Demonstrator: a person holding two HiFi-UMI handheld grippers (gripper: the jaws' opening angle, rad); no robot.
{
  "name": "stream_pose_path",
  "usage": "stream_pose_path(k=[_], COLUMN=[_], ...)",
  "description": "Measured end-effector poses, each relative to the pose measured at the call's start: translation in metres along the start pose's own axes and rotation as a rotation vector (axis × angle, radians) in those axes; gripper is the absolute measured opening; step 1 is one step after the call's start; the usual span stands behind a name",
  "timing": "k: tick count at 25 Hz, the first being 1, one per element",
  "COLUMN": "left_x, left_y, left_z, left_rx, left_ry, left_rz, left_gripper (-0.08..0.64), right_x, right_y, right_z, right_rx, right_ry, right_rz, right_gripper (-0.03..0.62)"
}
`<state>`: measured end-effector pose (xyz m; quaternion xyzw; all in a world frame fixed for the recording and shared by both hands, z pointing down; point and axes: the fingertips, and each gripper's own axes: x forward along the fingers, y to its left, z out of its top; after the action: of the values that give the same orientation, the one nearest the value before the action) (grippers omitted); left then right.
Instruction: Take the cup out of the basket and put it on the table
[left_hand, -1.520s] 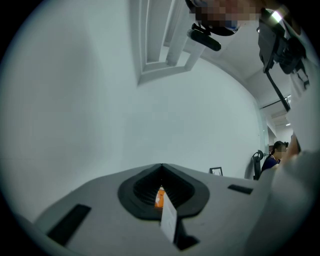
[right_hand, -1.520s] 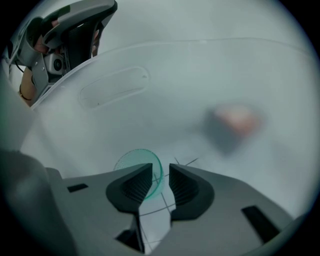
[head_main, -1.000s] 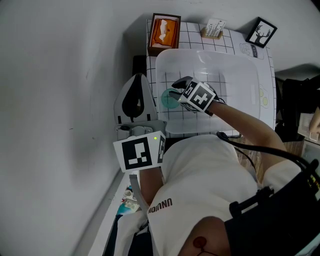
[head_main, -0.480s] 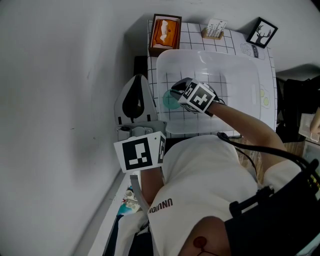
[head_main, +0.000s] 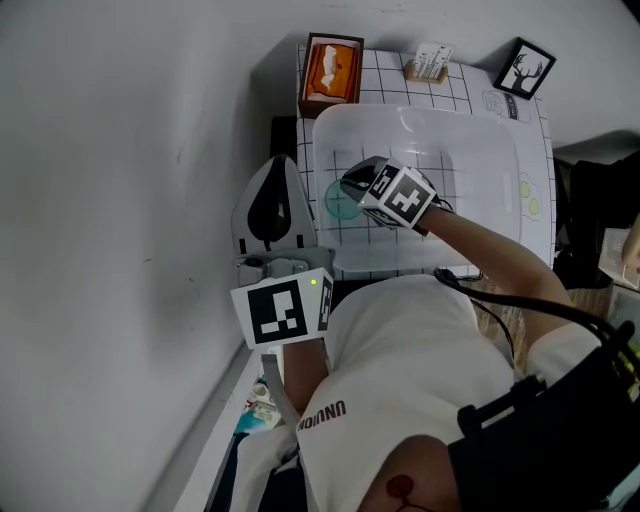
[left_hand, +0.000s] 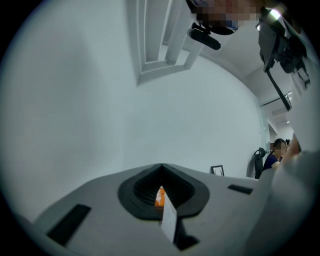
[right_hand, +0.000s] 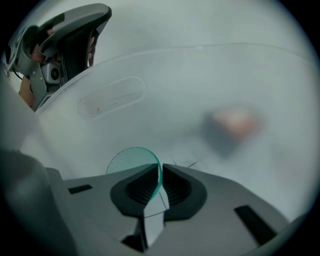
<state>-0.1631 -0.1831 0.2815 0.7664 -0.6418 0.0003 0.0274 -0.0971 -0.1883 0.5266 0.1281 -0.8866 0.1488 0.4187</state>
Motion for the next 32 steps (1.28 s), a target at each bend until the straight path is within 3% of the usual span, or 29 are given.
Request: stream_pose_path(k=[32], left_x=[-0.007], left_y=[-0.008], left_z=[0.014], left_rx=[0.039], left_ry=[-0.023], left_rz=[0.012], left_gripper=[0.012], right_x=[-0.071], right_y=[0.004], right_z=[0.047], right_rx=[0.032], right_ry=[-0.135], right_rz=[-0.021], right_gripper=[0.040])
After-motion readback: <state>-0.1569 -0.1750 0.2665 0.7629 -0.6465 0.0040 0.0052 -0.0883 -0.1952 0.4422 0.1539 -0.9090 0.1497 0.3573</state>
